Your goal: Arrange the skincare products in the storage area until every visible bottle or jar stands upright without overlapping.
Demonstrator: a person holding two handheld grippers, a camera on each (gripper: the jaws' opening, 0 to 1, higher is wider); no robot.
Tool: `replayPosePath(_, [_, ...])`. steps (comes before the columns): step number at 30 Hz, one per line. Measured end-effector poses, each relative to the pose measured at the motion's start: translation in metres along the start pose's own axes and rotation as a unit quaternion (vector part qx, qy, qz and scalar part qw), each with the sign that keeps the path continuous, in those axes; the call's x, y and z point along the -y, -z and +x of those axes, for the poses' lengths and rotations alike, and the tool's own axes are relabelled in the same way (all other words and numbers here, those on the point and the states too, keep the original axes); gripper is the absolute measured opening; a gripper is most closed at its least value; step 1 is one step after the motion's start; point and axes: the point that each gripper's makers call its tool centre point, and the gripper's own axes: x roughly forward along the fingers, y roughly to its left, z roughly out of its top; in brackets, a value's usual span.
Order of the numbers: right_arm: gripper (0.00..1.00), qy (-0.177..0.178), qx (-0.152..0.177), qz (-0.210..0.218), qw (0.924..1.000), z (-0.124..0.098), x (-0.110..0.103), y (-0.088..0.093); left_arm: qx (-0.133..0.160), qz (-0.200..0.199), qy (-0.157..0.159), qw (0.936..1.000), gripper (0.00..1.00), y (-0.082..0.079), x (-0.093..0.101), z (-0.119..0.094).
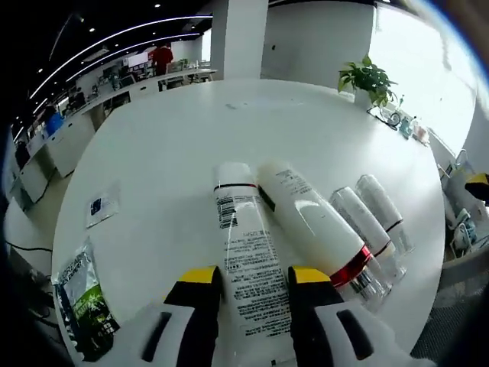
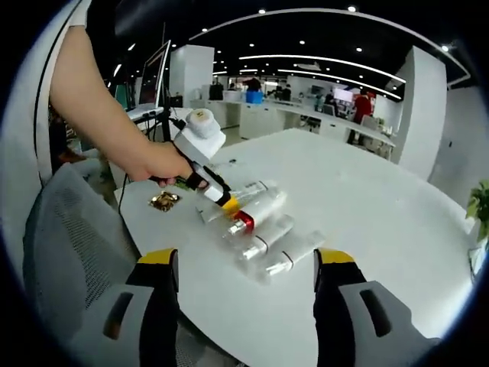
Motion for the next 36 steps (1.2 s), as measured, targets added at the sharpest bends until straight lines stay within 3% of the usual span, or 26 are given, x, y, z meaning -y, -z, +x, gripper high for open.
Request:
replayPosePath(1, [0.69, -0.001, -0.001, -0.001, 1.0, 0.0, -0.001, 0.001, 0.002, -0.022, 0.009, 0.9997, 0.35, -0.001, 0.0, -0.001])
replayPosePath(4, [0.69, -0.004, -0.004, -0.004, 1.0, 0.0, -0.002, 0.001, 0.0, -0.034, 0.017, 0.9993, 0.33, -0.001, -0.001, 0.0])
replayPosePath(9, [0.68, -0.002, -0.007, -0.003, 1.0, 0.0, -0.001, 0.003, -0.009, -0.092, 0.026, 0.9954, 0.29, -0.004, -0.003, -0.003])
replayPosePath(12, [0.67, -0.004, -0.009, -0.005, 0.9999, 0.001, -0.001, 0.003, -0.014, -0.103, 0.032, 0.9941, 0.28, -0.005, -0.004, -0.003])
replayPosePath(14, [0.67, -0.004, -0.008, -0.006, 0.9999, 0.001, -0.001, 0.003, -0.018, -0.123, 0.039, 0.9915, 0.28, -0.004, -0.004, -0.005])
replayPosePath(17, [0.68, -0.002, -0.008, -0.008, 0.9999, 0.001, -0.001, 0.003, -0.019, -0.197, 0.064, 0.9782, 0.27, -0.004, -0.001, -0.011])
replayPosePath(19, [0.68, -0.003, -0.009, -0.009, 0.9999, 0.001, -0.001, 0.003, -0.02, -0.194, 0.063, 0.9789, 0.27, -0.004, -0.007, -0.012])
replayPosePath(23, [0.68, -0.002, -0.012, -0.012, 0.9999, 0.001, -0.002, 0.004, -0.017, -0.223, 0.071, 0.9721, 0.27, -0.004, -0.008, -0.017])
replayPosePath(28, [0.68, -0.004, -0.018, -0.012, 0.9998, 0.002, -0.002, 0.006, -0.025, -0.301, 0.109, 0.9469, 0.27, -0.002, 0.0, -0.026])
replayPosePath(30, [0.68, -0.005, -0.017, -0.012, 0.9998, 0.002, -0.002, 0.006, -0.023, -0.307, 0.111, 0.945, 0.27, -0.001, -0.001, -0.029])
replayPosePath(36, [0.68, -0.007, -0.019, -0.014, 0.9997, 0.002, -0.003, 0.006, -0.013, -0.392, 0.152, 0.9072, 0.27, -0.005, 0.012, -0.043])
